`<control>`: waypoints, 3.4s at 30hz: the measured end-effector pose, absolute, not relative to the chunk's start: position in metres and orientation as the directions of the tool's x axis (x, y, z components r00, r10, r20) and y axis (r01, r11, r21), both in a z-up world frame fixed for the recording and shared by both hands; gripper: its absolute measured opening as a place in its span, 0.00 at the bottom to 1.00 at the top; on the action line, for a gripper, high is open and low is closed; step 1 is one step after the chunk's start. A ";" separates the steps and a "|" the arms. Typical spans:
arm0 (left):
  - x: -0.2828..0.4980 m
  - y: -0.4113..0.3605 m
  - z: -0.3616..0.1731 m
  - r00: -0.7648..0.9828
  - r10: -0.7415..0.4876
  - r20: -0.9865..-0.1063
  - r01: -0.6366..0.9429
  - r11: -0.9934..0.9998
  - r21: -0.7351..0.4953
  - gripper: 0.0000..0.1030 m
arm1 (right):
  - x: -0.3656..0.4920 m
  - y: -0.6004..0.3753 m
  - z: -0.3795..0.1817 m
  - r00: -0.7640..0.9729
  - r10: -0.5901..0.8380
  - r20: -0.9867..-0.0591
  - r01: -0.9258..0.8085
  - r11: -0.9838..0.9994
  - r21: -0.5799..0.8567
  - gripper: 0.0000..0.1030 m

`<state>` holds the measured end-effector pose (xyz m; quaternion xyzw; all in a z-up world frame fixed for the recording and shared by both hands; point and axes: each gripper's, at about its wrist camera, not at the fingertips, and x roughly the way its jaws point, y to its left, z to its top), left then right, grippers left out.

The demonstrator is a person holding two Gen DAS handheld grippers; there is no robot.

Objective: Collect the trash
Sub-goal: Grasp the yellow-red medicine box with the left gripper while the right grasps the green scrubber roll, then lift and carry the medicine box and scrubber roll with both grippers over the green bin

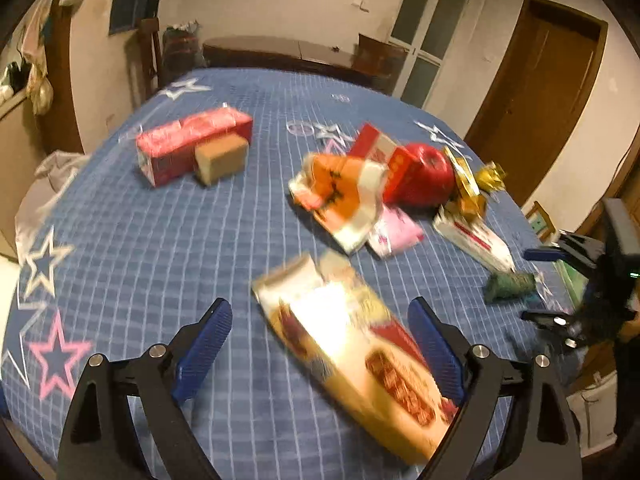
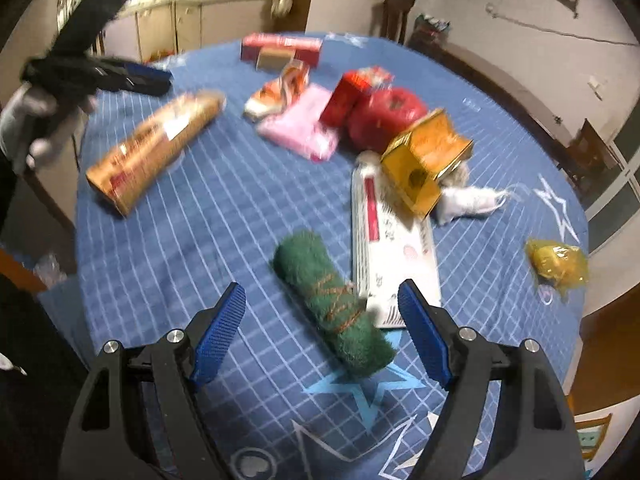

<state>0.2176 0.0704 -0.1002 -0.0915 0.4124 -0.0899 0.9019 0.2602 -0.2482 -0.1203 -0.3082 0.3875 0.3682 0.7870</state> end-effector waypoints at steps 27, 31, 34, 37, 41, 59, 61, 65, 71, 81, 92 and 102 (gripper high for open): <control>0.291 -0.014 -0.093 0.598 -0.194 -0.778 0.263 0.964 -0.038 0.87 | 0.219 -0.241 -0.126 0.388 0.447 -0.806 -0.710 0.702 0.048 0.27; 0.253 0.015 -0.100 0.617 -0.165 -0.769 0.145 0.985 -0.095 0.87 | 0.221 -0.234 -0.128 0.424 0.420 -0.802 -0.706 0.708 -0.003 0.38; 0.236 0.016 -0.106 0.622 -0.154 -0.768 0.122 0.988 -0.099 0.87 | 0.222 -0.229 -0.129 0.426 0.419 -0.802 -0.711 0.703 -0.010 0.47; 0.234 0.002 -0.106 0.625 -0.158 -0.764 0.141 0.986 -0.088 0.87 | 0.221 -0.222 -0.129 0.432 0.410 -0.803 -0.720 0.693 -0.033 0.48; 0.244 -0.021 -0.116 0.622 -0.104 -0.776 0.146 0.989 -0.015 0.87 | 0.223 -0.217 -0.131 0.457 0.380 -0.805 -0.713 0.698 -0.076 0.48; 0.201 -0.041 -0.112 0.751 -0.025 -0.660 0.089 0.994 0.063 0.63 | 0.205 -0.236 -0.130 0.613 0.426 -0.666 -0.532 0.845 0.051 0.20; 0.190 -0.047 -0.104 0.779 -0.024 -0.627 0.083 0.994 0.066 0.63 | 0.203 -0.244 -0.123 0.658 0.421 -0.624 -0.489 0.869 0.071 0.19; 0.176 -0.055 -0.088 0.824 -0.029 -0.566 0.078 0.995 0.062 0.63 | 0.194 -0.253 -0.105 0.753 0.376 -0.539 -0.422 0.906 0.043 0.19; 0.161 -0.064 -0.066 0.871 -0.038 -0.489 0.068 0.997 0.043 0.63 | 0.184 -0.260 -0.082 0.830 0.328 -0.451 -0.364 0.931 0.007 0.19; 0.152 -0.078 -0.048 0.898 -0.064 -0.436 0.077 0.997 0.010 0.63 | 0.182 -0.269 -0.067 0.861 0.316 -0.400 -0.337 0.941 0.018 0.19; 0.154 -0.096 -0.035 0.904 -0.109 -0.413 0.121 0.993 0.004 0.63 | 0.179 -0.284 -0.050 0.884 0.275 -0.377 -0.294 0.956 0.007 0.19; 0.175 -0.148 -0.009 0.902 -0.214 -0.375 0.232 0.973 0.003 0.63 | 0.185 -0.343 -0.027 0.915 0.164 -0.369 -0.176 0.984 -0.001 0.19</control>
